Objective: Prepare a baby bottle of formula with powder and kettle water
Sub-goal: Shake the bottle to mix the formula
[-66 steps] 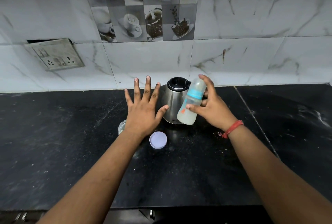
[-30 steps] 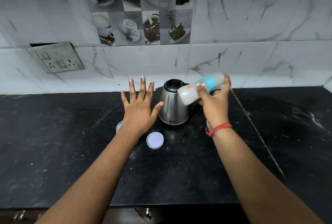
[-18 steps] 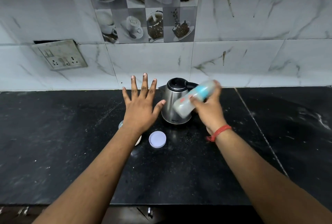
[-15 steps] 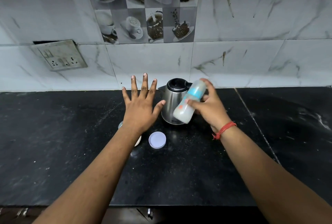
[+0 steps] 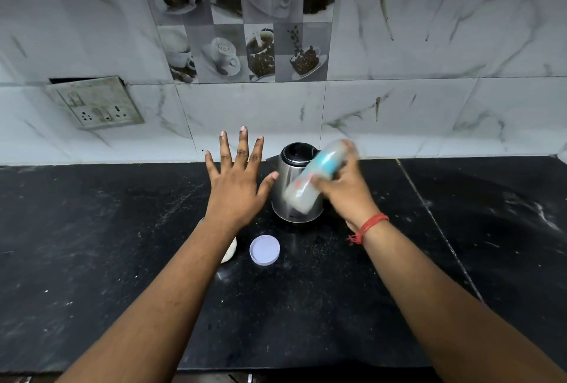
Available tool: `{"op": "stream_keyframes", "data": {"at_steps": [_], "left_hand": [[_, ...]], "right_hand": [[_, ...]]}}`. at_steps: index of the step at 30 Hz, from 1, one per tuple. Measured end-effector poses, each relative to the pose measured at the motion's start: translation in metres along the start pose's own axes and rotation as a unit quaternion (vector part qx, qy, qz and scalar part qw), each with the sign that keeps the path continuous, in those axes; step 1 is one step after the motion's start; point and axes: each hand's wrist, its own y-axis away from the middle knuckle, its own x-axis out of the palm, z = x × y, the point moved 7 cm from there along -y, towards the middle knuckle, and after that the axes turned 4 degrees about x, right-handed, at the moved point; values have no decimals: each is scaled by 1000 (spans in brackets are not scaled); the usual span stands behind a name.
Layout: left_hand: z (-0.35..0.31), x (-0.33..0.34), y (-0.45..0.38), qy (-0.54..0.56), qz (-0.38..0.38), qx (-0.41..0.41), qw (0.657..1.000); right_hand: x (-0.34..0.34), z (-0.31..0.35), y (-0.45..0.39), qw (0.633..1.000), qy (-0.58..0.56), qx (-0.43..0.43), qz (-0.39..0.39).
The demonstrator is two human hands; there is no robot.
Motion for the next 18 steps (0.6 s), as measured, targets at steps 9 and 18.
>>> {"op": "stream_keyframes", "data": {"at_steps": [9,18], "left_hand": [[0,-1,-12,6,-1,-2,1000],[-4,3,-21,5,-1,4,1000]], "right_hand": [[-16,3,-11,1000,0,-1,-22],[-6,-3,-14,999,40,-4,0]]}}
